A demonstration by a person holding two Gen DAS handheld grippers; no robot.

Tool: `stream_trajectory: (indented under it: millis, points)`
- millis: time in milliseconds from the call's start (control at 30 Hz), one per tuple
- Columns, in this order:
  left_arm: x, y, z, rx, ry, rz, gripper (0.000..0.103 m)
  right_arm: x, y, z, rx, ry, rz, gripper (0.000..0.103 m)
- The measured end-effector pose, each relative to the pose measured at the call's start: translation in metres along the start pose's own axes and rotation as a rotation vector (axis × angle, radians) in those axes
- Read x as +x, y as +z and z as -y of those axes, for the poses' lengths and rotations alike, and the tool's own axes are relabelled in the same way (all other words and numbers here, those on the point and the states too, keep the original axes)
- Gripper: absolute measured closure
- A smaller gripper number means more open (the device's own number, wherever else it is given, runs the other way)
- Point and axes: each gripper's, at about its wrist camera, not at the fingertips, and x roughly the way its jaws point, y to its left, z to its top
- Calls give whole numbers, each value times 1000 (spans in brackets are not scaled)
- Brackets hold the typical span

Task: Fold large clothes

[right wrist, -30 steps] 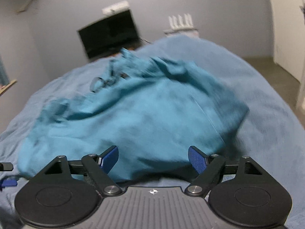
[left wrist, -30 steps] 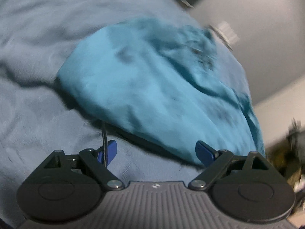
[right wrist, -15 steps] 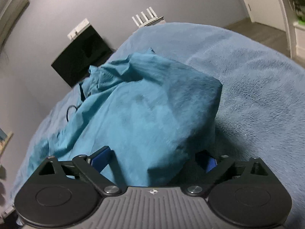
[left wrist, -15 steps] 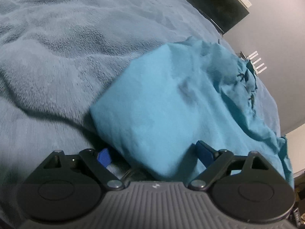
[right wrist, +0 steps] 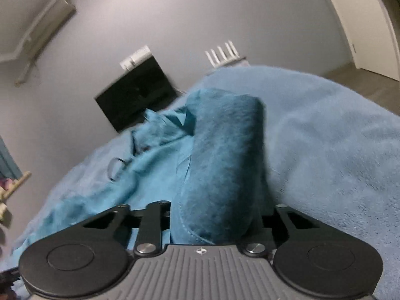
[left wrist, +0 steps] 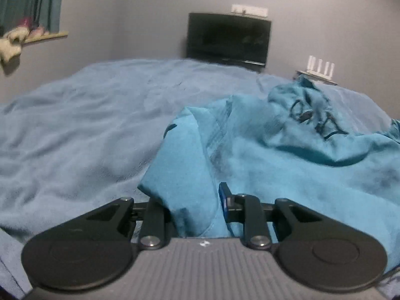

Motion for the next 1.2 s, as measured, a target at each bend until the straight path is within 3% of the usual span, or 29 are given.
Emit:
stream_trajectory:
  millis: [200, 300, 533, 567, 600, 667, 733, 800, 900, 1000, 1200]
  points:
    - [-17, 6, -23, -104, -65, -73, 86, -48, 5, -18, 26, 89, 1, 82]
    - [-43, 11, -32, -87, -104, -73, 87, -76, 5, -21, 47, 115, -38, 82]
    - [-108, 8, -80, -157, -179, -148, 86, -137, -1, 0, 208, 136, -159, 80]
    - [-110, 5, -83, -144, -176, -167, 84, -140, -3, 2, 193, 113, -188, 75]
    - [-107, 3, -85, -143, -160, -183, 79, -142, -4, 3, 160, 77, -216, 60]
    - [-104, -2, -93, -178, -109, -238, 72, -140, -10, 6, 121, -53, -244, 44]
    - [-106, 0, -101, -221, -69, -262, 65, -142, -12, 8, 107, -153, -233, 35]
    - [-120, 5, -105, -234, -46, -208, 58, -156, -7, 4, 78, -214, -153, 24]
    - [-152, 14, -106, -165, 47, -76, 45, -178, 9, -7, -7, -249, -18, 19]
    - [-184, 34, -107, -96, 9, -9, 44, -206, 32, -28, -102, -188, 85, 20]
    - [-275, 88, -99, 30, -70, 180, 44, -273, 96, -119, -478, -38, 196, 20]
